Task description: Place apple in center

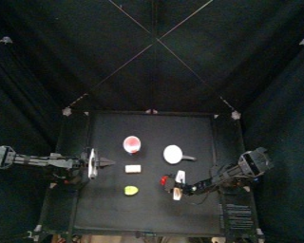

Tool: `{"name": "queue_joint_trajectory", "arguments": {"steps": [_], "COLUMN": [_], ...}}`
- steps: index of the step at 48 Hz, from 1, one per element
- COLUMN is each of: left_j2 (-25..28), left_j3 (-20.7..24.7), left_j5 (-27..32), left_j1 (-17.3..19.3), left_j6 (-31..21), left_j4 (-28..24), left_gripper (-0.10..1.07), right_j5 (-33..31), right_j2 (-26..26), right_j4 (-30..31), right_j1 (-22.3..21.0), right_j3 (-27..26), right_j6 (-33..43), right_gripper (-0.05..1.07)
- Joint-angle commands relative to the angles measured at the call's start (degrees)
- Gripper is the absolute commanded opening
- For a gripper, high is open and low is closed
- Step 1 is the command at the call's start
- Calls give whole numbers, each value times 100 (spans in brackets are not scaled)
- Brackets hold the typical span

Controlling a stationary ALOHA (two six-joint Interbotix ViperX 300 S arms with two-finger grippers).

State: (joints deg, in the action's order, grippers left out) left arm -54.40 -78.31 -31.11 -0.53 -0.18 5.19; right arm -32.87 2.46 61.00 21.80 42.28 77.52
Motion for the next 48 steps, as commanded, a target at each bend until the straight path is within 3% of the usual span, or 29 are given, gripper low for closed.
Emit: {"name": "queue_joint_trajectory", "arguments": {"steps": [1, 18, 48], "left_j2": [35, 35, 35], "left_j3": [70, 53, 53], "left_j5": [-53, -53, -53], "left_j1": [9, 9, 18], "left_j6": [-9, 0, 0], "left_j4": [0, 0, 0], "left_gripper": [0, 0, 0], "right_j5": [9, -18, 62], "right_j2": [-79, -835, -1213], "right_j4": [-9, 132, 229], "right_j1": [-79, -255, -475], "right_j3": [-281, -738, -1037], "right_j6": [-114, -141, -167], "right_gripper": [72, 72, 73]}}
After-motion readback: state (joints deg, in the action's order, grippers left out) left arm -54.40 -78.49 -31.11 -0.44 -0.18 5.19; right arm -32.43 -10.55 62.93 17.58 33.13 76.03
